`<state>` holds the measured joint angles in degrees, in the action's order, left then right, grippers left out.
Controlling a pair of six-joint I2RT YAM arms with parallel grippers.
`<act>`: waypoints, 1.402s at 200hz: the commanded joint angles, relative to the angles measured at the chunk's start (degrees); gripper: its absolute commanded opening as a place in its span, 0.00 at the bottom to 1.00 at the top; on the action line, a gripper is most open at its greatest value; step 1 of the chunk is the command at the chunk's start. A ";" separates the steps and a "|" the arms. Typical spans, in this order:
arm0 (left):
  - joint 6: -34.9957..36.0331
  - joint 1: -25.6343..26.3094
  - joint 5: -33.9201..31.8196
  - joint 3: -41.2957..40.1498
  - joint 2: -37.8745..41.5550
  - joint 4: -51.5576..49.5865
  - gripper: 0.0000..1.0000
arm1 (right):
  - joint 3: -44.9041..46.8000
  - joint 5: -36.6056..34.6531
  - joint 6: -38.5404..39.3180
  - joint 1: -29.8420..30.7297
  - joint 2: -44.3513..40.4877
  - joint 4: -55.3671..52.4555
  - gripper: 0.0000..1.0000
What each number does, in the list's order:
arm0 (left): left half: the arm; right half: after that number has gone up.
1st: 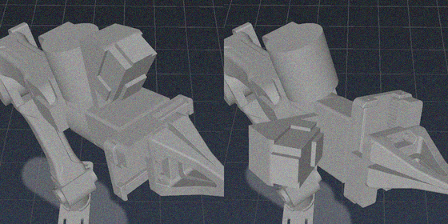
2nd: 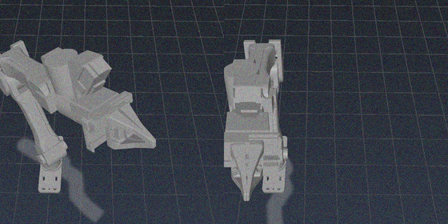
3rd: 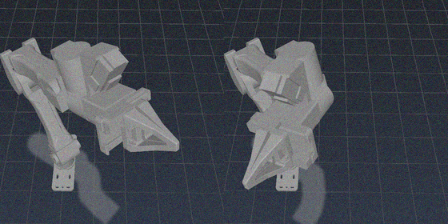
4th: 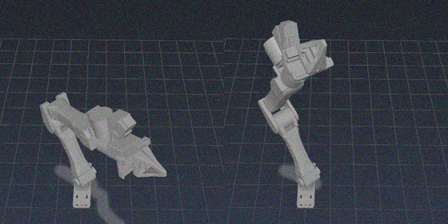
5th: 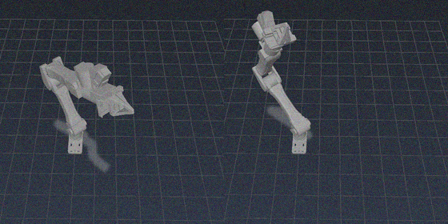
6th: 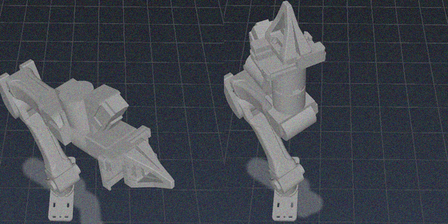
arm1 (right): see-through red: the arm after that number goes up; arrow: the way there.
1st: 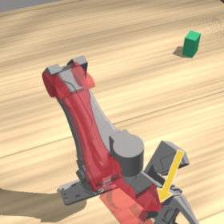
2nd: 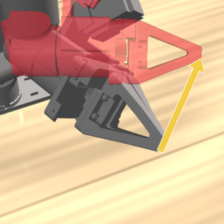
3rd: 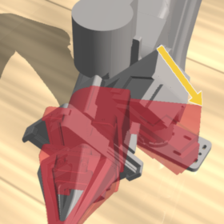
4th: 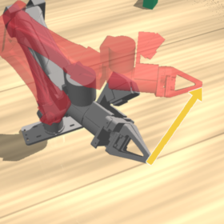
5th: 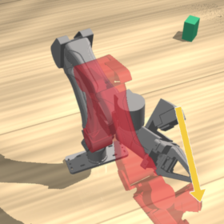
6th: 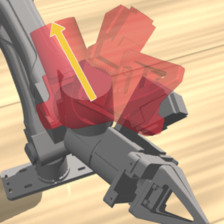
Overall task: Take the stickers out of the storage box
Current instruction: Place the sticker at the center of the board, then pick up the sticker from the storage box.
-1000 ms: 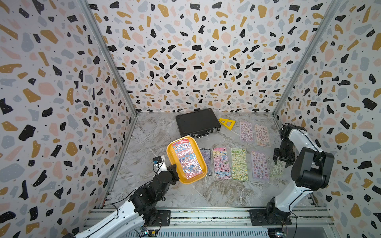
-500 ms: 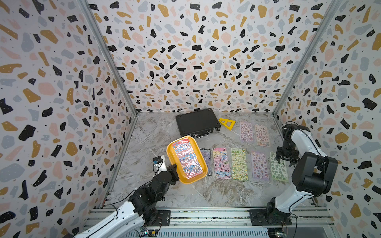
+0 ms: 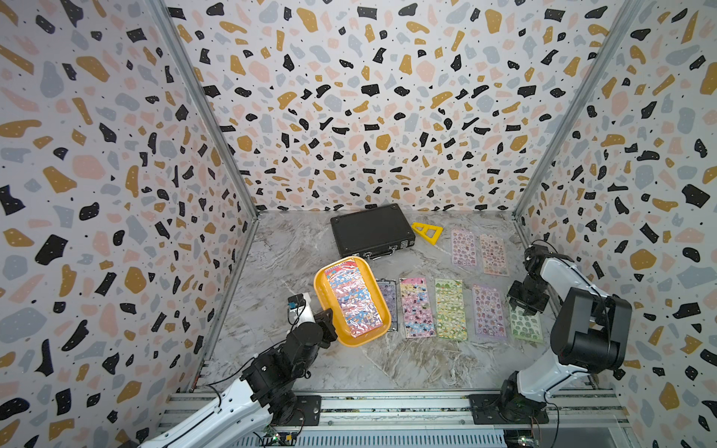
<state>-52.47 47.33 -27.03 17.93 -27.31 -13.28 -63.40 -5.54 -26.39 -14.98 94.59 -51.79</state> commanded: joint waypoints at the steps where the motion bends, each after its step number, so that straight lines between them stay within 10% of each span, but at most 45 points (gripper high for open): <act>1: 0.79 0.22 -1.01 2.74 0.94 1.25 0.00 | 3.88 2.34 -1.95 0.54 -4.49 6.83 0.31; 57: 2.01 0.23 -3.18 3.91 1.04 -0.43 0.00 | 13.21 6.32 -3.27 7.65 -21.39 14.17 0.34; 142: 7.59 0.22 -9.27 4.71 2.24 -0.43 0.00 | 13.79 15.86 -11.40 56.44 -24.97 42.07 0.40; 186: 11.05 0.24 -12.67 7.23 -1.37 -2.11 0.00 | 14.26 6.68 -10.44 74.61 -24.48 54.63 0.47; 280: 11.15 0.25 -15.98 10.82 -1.23 -7.65 0.00 | 2.18 -3.29 -8.86 81.08 -3.75 57.38 0.61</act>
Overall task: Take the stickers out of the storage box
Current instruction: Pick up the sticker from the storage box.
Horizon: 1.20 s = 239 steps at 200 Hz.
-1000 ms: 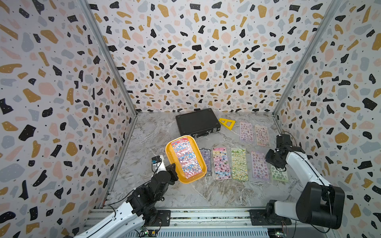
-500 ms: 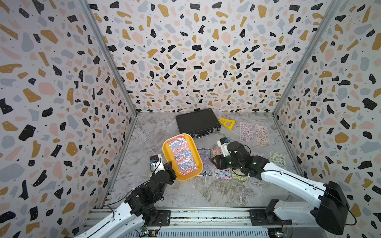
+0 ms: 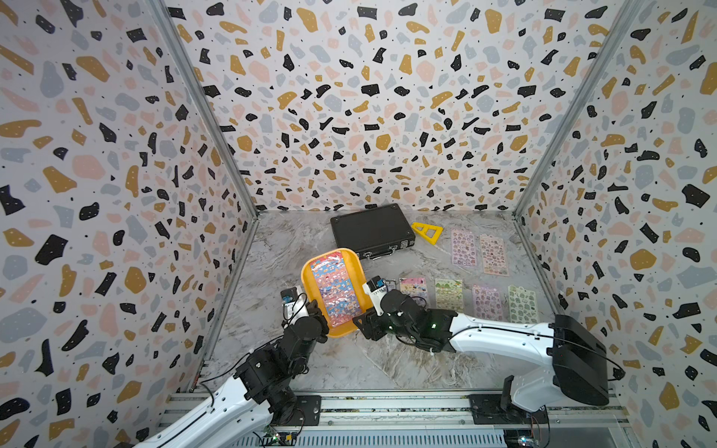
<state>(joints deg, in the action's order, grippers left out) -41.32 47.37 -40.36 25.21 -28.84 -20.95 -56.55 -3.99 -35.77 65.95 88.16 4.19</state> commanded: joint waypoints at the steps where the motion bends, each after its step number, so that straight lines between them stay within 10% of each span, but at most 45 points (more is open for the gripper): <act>1: 0.01 0.23 -2.68 3.62 0.25 -0.15 0.00 | -4.82 -4.91 0.52 0.14 2.83 1.47 0.62; 151: 0.21 0.54 -1.20 11.57 -1.62 -6.13 0.00 | -17.12 -1.80 -6.58 -3.60 19.08 0.25 0.77; 239: 2.12 0.69 2.66 11.34 1.49 -2.60 0.00 | -12.34 20.24 -8.22 -8.60 21.00 17.64 0.83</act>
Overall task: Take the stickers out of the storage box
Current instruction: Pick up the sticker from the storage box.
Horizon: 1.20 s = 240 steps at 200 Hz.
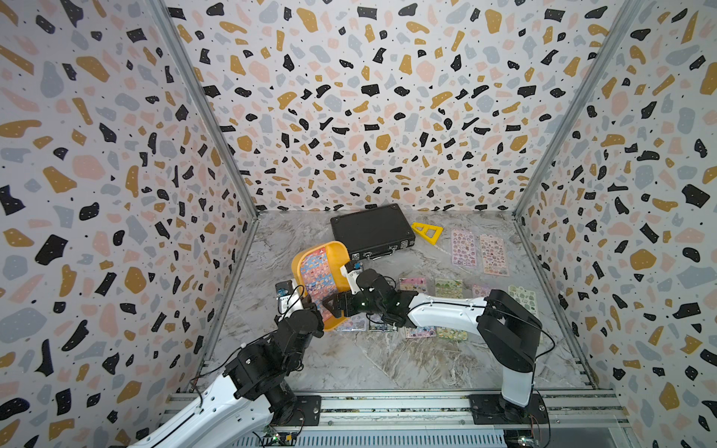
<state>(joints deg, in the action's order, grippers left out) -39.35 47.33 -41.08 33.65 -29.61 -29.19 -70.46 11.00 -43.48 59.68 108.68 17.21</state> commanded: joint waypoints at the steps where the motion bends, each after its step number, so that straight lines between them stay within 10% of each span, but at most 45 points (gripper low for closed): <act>1: 0.15 0.70 3.42 2.91 2.31 5.64 0.00 | 1.60 5.51 -0.53 -2.35 0.43 4.77 0.83; 53: -0.24 0.67 2.77 3.35 2.43 4.60 0.00 | 3.03 13.91 -1.42 -2.70 -0.63 8.36 0.73; 187: -5.75 0.66 -4.69 2.41 -1.68 0.53 0.00 | 0.48 -28.15 11.27 7.08 -9.81 -15.21 0.72; 240: -5.99 0.73 -2.88 2.22 -1.73 1.22 0.00 | -4.75 -29.23 11.20 7.58 -5.57 -18.52 0.76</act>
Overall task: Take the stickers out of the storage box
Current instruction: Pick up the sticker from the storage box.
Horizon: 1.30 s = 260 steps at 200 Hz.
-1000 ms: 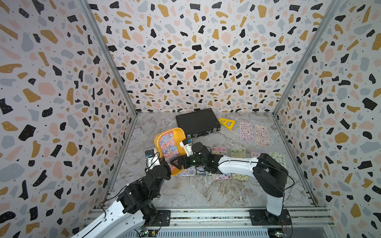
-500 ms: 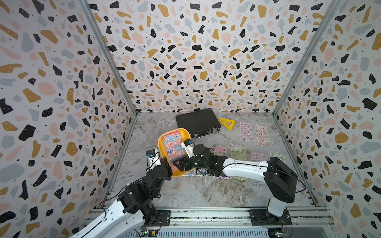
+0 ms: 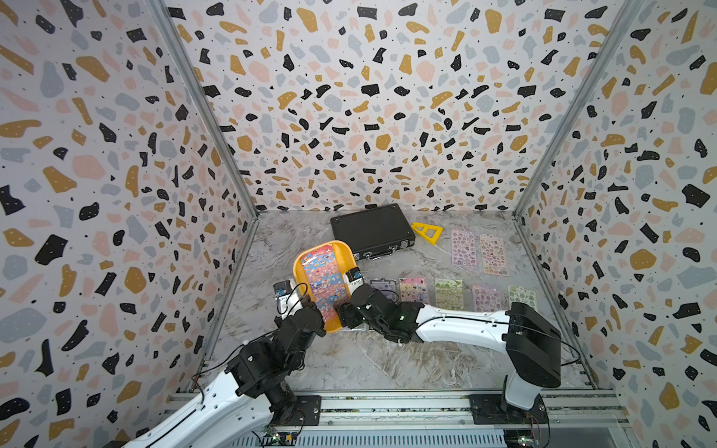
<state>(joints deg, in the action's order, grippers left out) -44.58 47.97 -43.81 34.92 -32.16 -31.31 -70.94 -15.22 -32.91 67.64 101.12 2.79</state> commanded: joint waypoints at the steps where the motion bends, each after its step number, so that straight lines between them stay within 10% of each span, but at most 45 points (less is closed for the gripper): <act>1: -0.73 0.06 -0.10 0.95 0.89 3.35 0.00 | -4.33 -2.94 0.55 -0.39 2.07 -4.10 0.76; 156: 3.85 0.04 8.86 -3.11 8.55 12.34 0.00 | -8.32 18.49 -3.92 -8.48 11.58 2.96 0.93; 260: -0.70 -0.02 3.05 -2.22 7.74 7.99 0.00 | 2.19 43.06 -9.49 -11.74 3.41 13.44 0.72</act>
<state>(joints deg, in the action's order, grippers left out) -42.09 47.64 -39.94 30.59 -25.08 -27.38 -71.02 23.77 -38.85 58.00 106.89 14.26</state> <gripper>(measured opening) 0.083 0.744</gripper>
